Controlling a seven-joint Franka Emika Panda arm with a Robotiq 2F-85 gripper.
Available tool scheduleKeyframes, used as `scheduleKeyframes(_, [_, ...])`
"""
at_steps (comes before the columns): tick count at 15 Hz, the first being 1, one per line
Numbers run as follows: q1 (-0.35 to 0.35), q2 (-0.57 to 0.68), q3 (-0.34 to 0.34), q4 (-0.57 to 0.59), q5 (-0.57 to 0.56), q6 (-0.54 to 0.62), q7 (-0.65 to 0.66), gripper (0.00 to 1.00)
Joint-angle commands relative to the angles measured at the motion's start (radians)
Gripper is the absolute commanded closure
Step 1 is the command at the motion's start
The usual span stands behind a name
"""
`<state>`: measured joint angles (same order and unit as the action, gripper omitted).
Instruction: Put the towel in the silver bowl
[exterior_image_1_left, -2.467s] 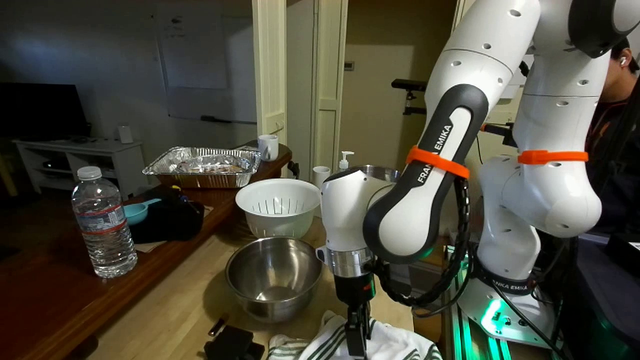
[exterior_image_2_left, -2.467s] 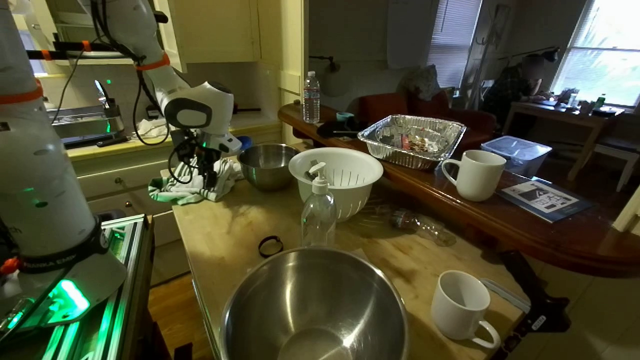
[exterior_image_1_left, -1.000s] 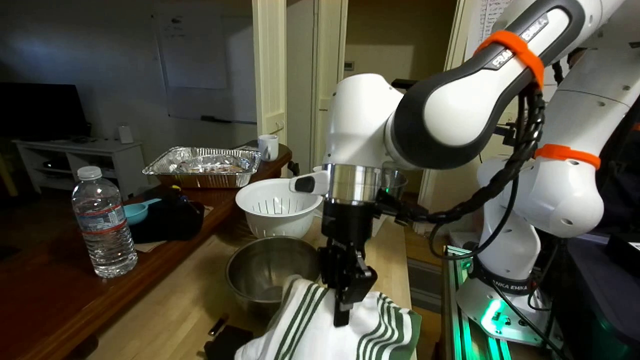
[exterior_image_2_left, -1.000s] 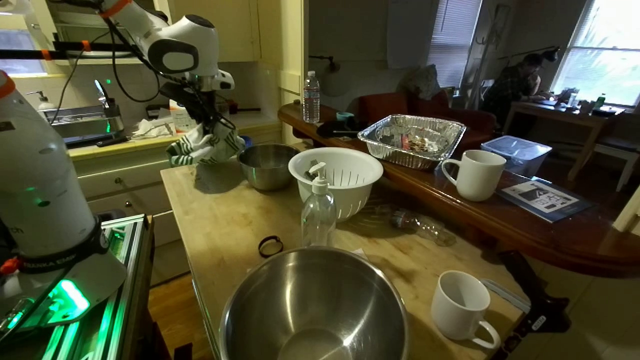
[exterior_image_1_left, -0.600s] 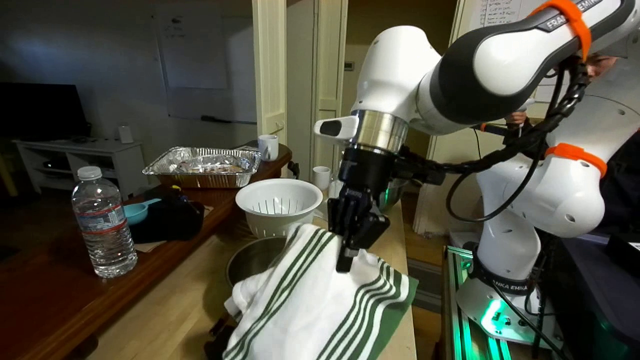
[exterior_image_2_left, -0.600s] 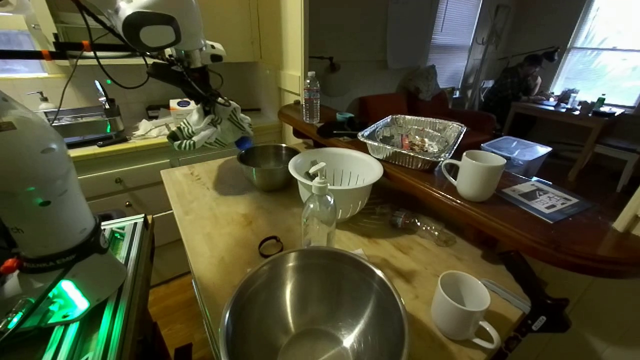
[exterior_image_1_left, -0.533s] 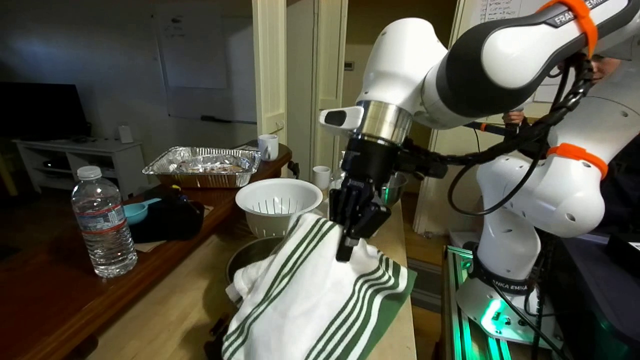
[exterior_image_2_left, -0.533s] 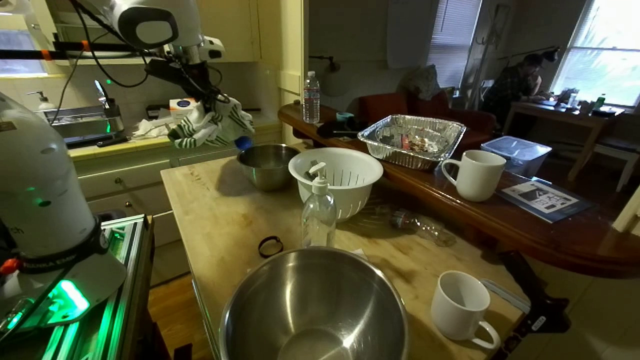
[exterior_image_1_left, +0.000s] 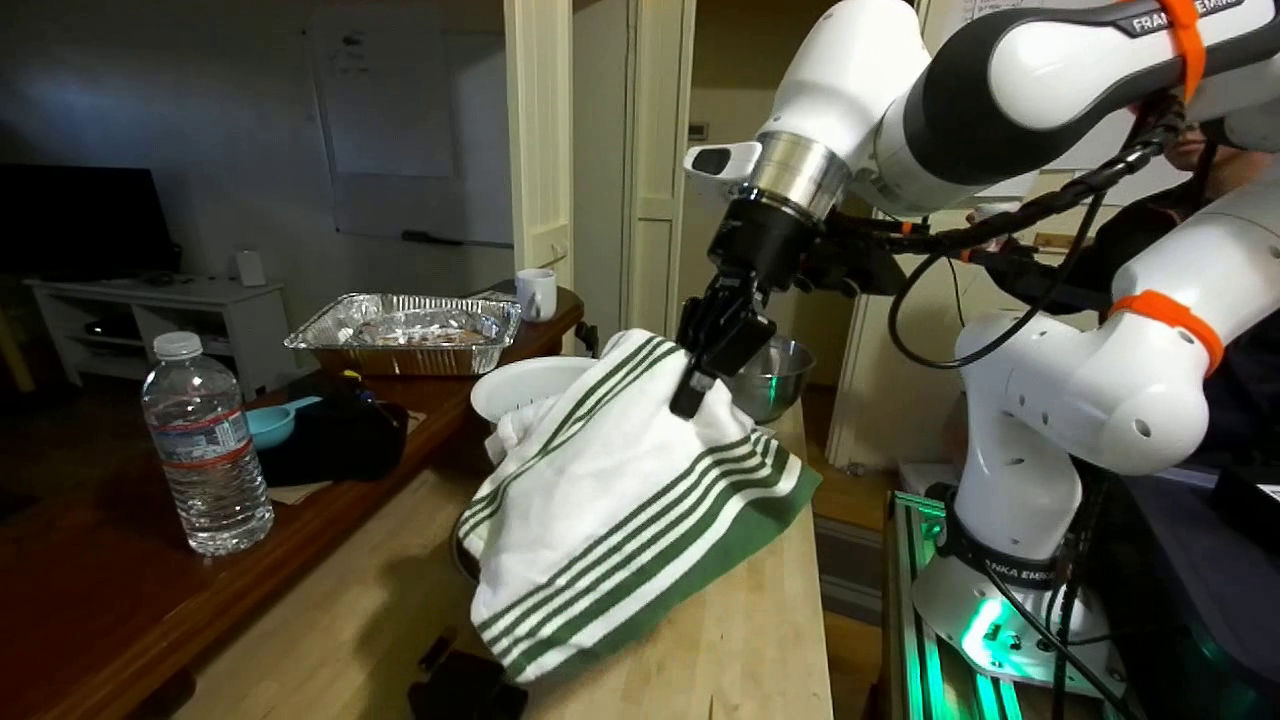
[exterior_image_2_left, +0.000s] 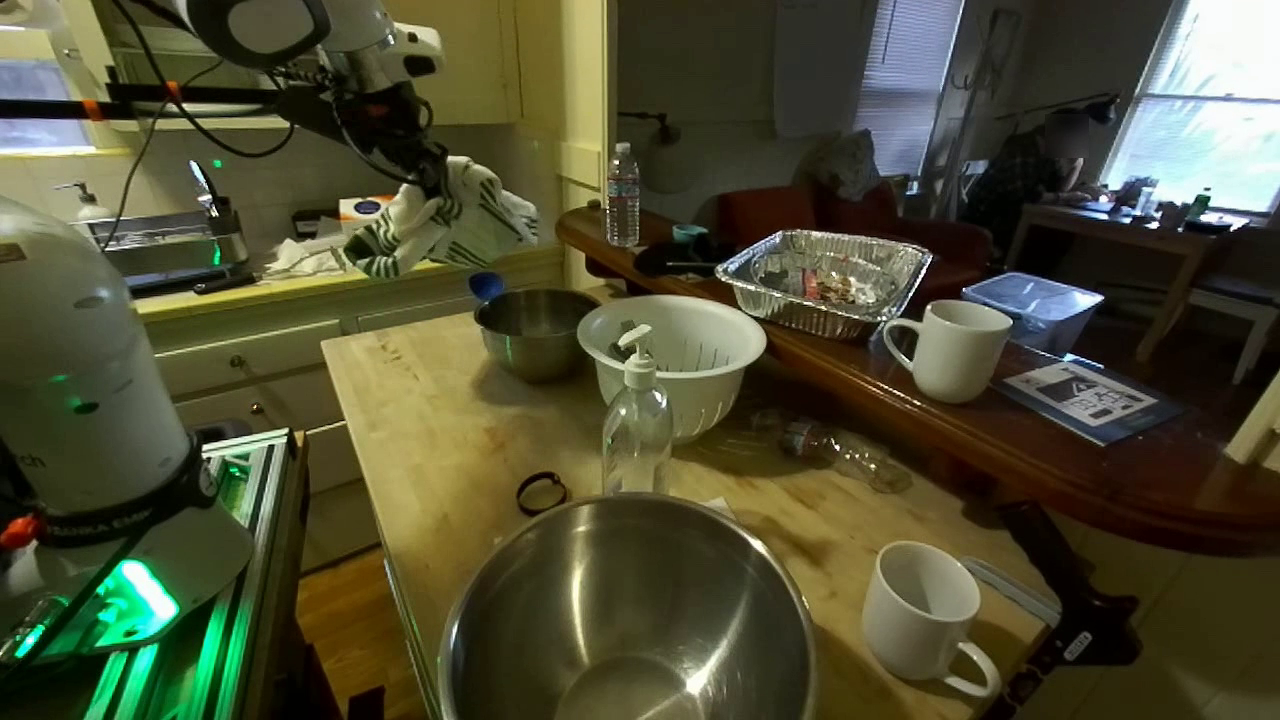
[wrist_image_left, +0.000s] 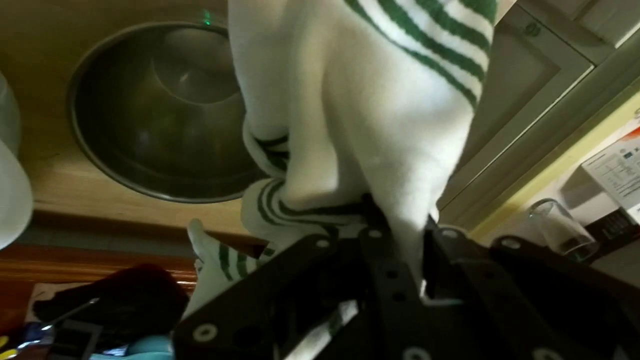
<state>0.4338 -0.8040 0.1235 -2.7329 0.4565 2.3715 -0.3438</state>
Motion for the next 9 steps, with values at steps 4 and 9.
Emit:
scheduleKeyframes(4, [-0.151, -0.023, 0.007, -0.012, -0.132, 0.088, 0.200, 0.96])
scheduleKeyframes(9, [-0.133, 0.135, -0.021, 0.022, -0.128, 0.243, 0.220, 0.96])
